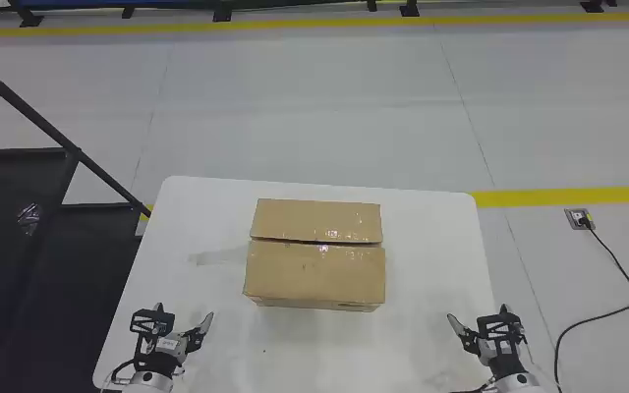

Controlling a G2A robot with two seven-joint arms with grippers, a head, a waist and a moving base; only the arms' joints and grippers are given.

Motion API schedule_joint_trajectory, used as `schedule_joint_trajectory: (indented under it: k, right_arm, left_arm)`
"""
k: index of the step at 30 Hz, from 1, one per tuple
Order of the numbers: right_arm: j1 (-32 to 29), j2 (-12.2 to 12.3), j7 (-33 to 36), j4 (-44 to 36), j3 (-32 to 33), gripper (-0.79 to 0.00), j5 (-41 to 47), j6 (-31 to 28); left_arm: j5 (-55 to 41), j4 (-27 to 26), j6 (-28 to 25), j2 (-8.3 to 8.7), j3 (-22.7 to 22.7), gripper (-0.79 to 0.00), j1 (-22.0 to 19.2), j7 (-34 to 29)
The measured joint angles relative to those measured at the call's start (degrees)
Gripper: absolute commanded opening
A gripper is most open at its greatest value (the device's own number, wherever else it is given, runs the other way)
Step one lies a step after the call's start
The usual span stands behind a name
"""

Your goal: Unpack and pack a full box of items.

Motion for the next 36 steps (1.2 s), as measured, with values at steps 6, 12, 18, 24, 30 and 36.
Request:
schedule_joint_trajectory:
  k: [6,12,18,24,30,36]
  right_arm:
    - [0.0,0.0,0.0,0.0,0.0,-0.001,0.0,0.0]
    - [0.0,0.0,0.0,0.0,0.0,0.0,0.0,0.0]
    - [1.1,0.0,0.5,-2.9,-1.7,0.0,-1.6,-3.5]
    - [3.4,-0.3,3.9,-6.8,-4.8,0.0,0.0,-6.9]
    - [7.1,-0.7,9.2,-10.8,-8.0,0.0,3.6,-8.3]
    - [7.8,-0.7,10.3,-11.7,-8.6,0.0,2.2,-8.2]
  left_arm:
    - [0.0,0.0,0.0,0.0,0.0,0.0,0.0,0.0]
    - [0.0,0.0,0.0,0.0,0.0,0.0,0.0,0.0]
    - [-3.1,-0.3,-1.6,-0.18,-1.1,0.0,0.4,3.3]
    - [-6.1,-1.9,-4.4,-0.38,-2.4,0.0,1.6,10.3]
    - [-13.4,-4.9,-10.7,-0.29,-5.7,0.0,3.2,10.4]
    - [-13.8,-5.2,-11.8,-0.23,-6.3,0.0,3.6,10.5]
